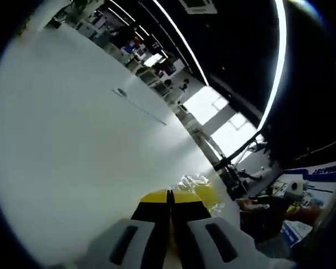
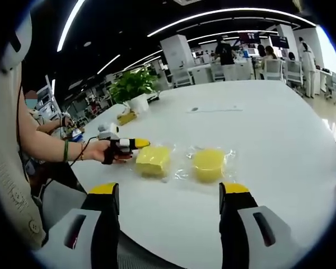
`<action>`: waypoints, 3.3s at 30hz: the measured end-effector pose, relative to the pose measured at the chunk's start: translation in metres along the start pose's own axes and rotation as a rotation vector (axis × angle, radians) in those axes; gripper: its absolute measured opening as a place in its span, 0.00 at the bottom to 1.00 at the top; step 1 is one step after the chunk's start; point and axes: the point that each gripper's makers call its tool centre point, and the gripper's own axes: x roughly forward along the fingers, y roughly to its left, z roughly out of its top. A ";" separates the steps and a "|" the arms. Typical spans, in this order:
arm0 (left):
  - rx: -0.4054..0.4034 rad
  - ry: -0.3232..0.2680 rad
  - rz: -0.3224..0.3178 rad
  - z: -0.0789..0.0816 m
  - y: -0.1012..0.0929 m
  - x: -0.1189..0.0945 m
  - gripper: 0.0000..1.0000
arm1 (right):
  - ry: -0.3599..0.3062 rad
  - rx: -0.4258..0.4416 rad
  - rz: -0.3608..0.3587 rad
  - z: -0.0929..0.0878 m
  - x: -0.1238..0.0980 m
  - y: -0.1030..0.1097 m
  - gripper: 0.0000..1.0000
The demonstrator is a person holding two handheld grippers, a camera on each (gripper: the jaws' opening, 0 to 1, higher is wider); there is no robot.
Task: Compare the silicone blocks by pressing each to a similar depth, holding the contact briefly, and releasing to observe deformation and rebound differences across the visible hardness samples.
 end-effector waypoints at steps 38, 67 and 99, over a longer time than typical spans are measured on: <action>0.675 0.088 0.032 0.038 -0.163 -0.056 0.00 | -0.050 -0.320 0.185 0.056 -0.049 0.045 0.69; 0.951 0.200 -0.174 0.054 -0.250 -0.046 0.00 | 0.295 -0.870 0.570 0.124 0.038 0.094 0.70; 1.052 0.150 -0.330 0.065 -0.285 -0.038 0.00 | 0.363 -0.879 0.752 0.102 0.081 0.113 0.33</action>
